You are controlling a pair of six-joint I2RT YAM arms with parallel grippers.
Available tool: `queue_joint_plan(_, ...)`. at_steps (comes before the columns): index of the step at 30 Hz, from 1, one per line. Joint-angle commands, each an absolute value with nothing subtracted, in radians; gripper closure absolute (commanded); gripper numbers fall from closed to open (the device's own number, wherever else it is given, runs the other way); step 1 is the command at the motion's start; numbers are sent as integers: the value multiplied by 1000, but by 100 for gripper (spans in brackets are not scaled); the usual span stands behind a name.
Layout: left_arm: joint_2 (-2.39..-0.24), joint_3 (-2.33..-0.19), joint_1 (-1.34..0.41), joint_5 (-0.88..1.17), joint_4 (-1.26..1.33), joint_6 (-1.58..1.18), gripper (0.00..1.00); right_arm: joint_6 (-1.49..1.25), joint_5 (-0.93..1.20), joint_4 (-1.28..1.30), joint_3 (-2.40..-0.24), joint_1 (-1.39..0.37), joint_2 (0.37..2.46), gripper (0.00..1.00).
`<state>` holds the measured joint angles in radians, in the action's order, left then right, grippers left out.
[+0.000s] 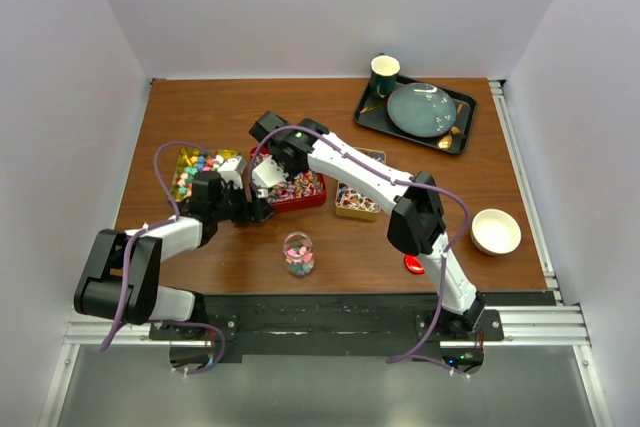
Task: Pack the candies
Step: Scoop the fake candies from the storage box.
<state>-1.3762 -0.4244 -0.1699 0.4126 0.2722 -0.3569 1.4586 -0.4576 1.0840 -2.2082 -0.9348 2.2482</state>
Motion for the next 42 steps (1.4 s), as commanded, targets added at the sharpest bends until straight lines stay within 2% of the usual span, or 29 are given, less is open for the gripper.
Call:
queue_joint_plan(1, -1384, -393, -158, 411, 256, -370, 25, 1466, -400, 1144, -2284, -927, 2209, 100)
queue_joint_plan(9, -1381, -391, -156, 425, 258, -359, 25, 1508, -414, 1098, -2327, -854, 2240, 100)
queue_joint_plan(26, -1388, -388, -156, 445, 275, -357, 26, 1565, -403, 1032, -2227, -834, 2283, 100)
queue_joint_plan(32, -1393, -376, -156, 485, 311, -350, 26, 1552, -289, 1121, -2188, -816, 2238, 100)
queue_joint_plan(42, -1423, -377, -156, 545, 342, -334, 27, 1595, -115, 1108, -2089, -747, 2230, 100)
